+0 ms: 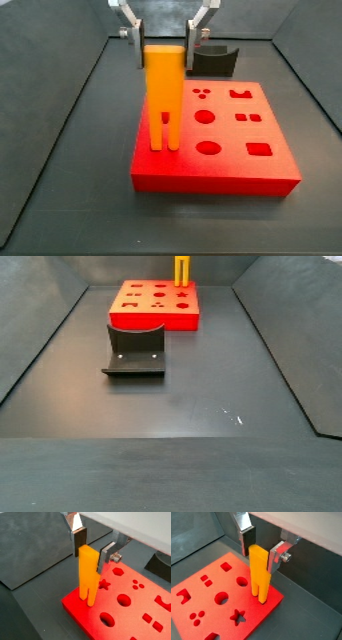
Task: Insert the square-circle object.
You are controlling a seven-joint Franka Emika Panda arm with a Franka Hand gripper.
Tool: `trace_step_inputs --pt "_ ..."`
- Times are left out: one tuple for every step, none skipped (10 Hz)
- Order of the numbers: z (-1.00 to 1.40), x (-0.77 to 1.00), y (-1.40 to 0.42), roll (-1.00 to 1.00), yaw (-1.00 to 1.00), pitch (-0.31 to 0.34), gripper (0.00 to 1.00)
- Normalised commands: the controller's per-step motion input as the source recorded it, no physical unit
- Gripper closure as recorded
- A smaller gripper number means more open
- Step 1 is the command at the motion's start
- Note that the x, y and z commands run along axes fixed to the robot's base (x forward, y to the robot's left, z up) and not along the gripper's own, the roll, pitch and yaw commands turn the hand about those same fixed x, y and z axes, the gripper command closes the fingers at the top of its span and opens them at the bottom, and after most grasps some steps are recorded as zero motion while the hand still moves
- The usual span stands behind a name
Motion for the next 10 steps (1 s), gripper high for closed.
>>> trace_step_inputs --pt "-0.28 0.00 0.00 0.02 0.00 -0.066 1.00" --pt "-0.35 0.00 -0.11 0.00 0.00 -0.133 1.00" --pt "-0.42 0.03 -0.02 -0.04 0.00 -0.176 1.00" --pt "-0.49 0.08 0.00 -0.02 0.00 -0.170 1.00" --pt "-0.89 0.11 0.00 0.05 0.00 -0.150 1.00" --pt "-1.00 0.23 0.03 0.04 0.00 -0.053 1.00" --pt "-1.00 0.17 0.00 0.03 0.00 -0.023 1.00" --pt "-1.00 0.10 0.00 0.01 0.00 0.000 1.00" --pt "-1.00 0.08 0.00 0.01 0.00 0.000 1.00" --pt "-1.00 0.03 0.00 0.02 0.00 0.000 1.00"
